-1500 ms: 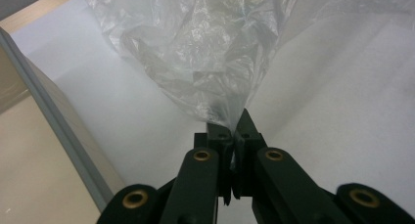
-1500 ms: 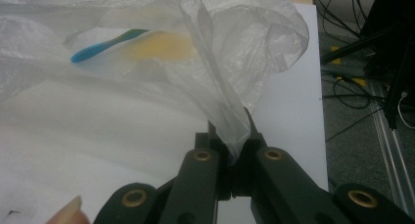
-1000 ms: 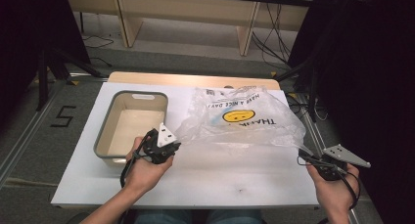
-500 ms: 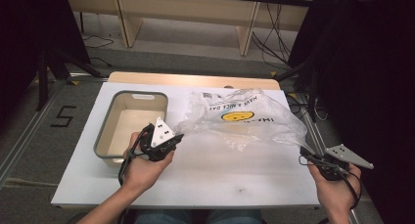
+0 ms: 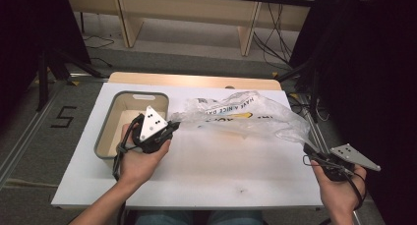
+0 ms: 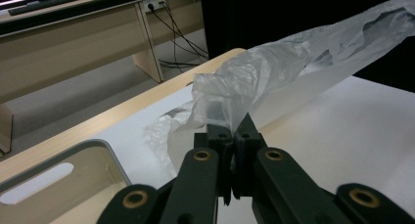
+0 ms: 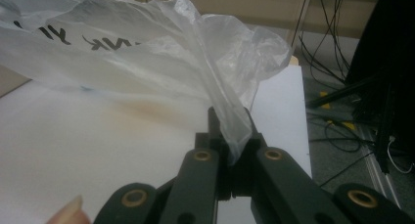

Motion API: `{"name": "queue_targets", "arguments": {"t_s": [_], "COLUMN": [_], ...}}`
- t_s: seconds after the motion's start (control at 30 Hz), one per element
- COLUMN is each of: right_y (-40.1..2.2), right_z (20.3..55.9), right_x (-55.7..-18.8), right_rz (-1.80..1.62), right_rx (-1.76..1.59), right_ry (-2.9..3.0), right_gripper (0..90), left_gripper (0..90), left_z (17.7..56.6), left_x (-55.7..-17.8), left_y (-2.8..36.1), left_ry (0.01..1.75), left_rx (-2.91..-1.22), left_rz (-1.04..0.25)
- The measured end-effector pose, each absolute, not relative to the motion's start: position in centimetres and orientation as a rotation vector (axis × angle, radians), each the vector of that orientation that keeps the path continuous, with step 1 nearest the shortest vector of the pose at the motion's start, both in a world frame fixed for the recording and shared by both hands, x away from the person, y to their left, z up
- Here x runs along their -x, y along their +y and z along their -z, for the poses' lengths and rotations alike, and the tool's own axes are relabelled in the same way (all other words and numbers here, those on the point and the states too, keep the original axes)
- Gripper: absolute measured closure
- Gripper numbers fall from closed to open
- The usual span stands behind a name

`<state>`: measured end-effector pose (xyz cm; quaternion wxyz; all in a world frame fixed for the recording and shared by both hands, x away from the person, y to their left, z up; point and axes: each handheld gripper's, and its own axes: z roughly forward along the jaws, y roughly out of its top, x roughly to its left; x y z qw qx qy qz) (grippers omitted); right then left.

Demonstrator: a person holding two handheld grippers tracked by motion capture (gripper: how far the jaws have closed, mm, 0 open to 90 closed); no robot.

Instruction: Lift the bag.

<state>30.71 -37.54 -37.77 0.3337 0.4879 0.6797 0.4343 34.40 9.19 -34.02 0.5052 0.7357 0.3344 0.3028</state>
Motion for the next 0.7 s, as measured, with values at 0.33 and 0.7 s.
{"name": "queue_targets", "arguments": {"t_s": [0.33, 0.7], "right_y": [-37.2, -36.9], "right_z": [37.1, 36.5], "right_x": [-30.4, -30.1], "right_rz": [-1.154, -1.179], "right_rx": [-1.251, -1.235], "right_ry": [1.754, 1.738], "right_gripper": [90.0, 90.0], "left_gripper": [88.9, 89.0], "left_z": [33.5, 32.4], "left_x": [-34.7, -34.6], "left_y": [9.2, 8.6], "left_ry": [0.801, 0.766], "left_rx": [-1.69, -1.639], "left_rz": [-0.735, -0.738]}}
